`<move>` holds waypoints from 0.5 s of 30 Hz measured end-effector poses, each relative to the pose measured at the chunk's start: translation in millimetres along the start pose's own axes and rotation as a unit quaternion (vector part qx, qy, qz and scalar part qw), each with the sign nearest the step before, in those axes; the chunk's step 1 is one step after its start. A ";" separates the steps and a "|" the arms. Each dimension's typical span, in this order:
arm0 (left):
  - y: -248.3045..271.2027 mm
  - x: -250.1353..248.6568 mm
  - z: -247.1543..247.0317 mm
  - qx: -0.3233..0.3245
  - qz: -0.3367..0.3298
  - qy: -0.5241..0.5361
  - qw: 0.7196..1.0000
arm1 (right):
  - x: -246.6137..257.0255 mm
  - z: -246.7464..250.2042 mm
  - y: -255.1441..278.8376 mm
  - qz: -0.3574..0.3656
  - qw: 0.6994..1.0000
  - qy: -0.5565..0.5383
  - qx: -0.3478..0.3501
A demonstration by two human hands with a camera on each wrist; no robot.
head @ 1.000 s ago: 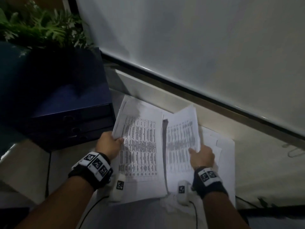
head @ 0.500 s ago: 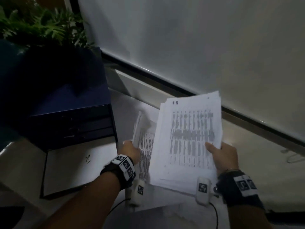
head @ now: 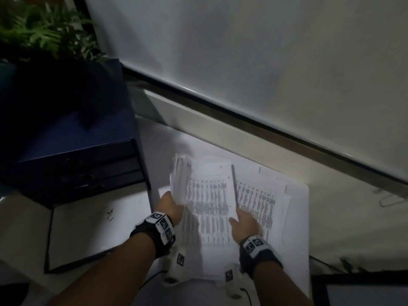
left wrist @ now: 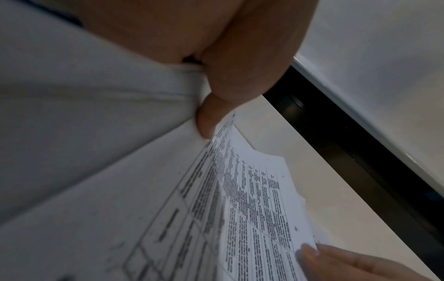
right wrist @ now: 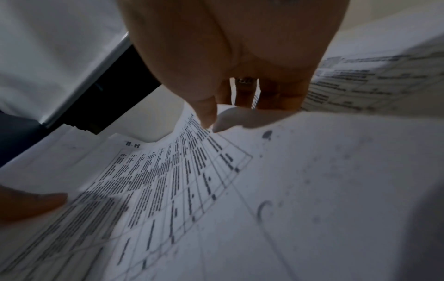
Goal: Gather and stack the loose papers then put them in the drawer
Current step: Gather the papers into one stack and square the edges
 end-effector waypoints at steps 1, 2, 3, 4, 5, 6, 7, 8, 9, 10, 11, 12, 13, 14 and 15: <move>1.4 -1.9 0.3 -0.009 -0.009 -0.001 1.000 | 1.6 -0.2 0.5 0.004 1.000 0.011 -0.007; 3.0 -3.8 2.5 -0.017 -0.019 -0.001 1.000 | 0.0 2.6 0.4 0.003 0.999 0.026 -0.027; 4.0 -6.2 6.6 -0.024 -0.032 0.001 0.999 | -5.0 9.2 -0.6 -0.006 0.997 0.048 -0.054; 4.2 -9.2 11.5 -0.030 -0.047 0.004 0.998 | -15.5 17.7 -2.4 -0.038 0.994 0.070 -0.076; 3.5 -11.4 18.1 -0.037 -0.060 0.006 0.997 | -29.3 27.1 -2.8 -0.100 0.987 0.079 -0.094; 2.3 -13.9 25.7 -0.046 -0.072 0.007 0.996 | -44.5 35.0 -3.1 -0.172 0.977 0.082 -0.099; 0.6 -16.8 33.1 -0.053 -0.084 0.008 0.995 | -56.4 40.4 -3.0 -0.225 0.967 0.079 -0.087; -0.2 -19.7 40.6 -0.057 -0.097 0.008 0.994 | -62.8 44.4 -1.5 -0.252 0.962 0.075 -0.067; -1.2 -22.5 47.9 -0.061 -0.108 0.010 0.992 | -66.2 45.5 -2.5 -0.261 0.961 0.072 -0.052; -1.8 -25.3 55.0 -0.066 -0.119 0.009 0.991 | -69.0 44.3 -5.7 -0.257 0.963 0.074 -0.043; -1.8 -27.7 61.7 -0.070 -0.127 0.009 0.989 | -68.2 44.7 -7.0 -0.249 0.964 0.079 -0.041; -2.3 -28.4 67.3 -0.074 -0.132 0.009 0.988 | -68.1 42.9 -10.0 -0.239 0.967 0.081 -0.045; -3.1 -27.8 72.3 -0.079 -0.133 0.012 0.988 | -66.6 41.6 -12.1 -0.229 0.969 0.076 -0.049; -3.4 -26.8 76.9 -0.082 -0.131 0.016 0.988 | -63.9 39.6 -13.2 -0.218 0.973 0.065 -0.049; -3.4 -24.8 80.9 -0.086 -0.127 0.019 0.988 | -61.6 35.8 -15.0 -0.203 0.977 0.052 -0.046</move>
Point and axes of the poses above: each hand's wrist, its own y-axis away from the middle knuckle, its own z-axis out of the back of the hand, x = y × z, the point moved 4 cm from there along -y, towards the middle knuckle, and after that the axes turned 6 degrees about -x, right-handed, at the moved point
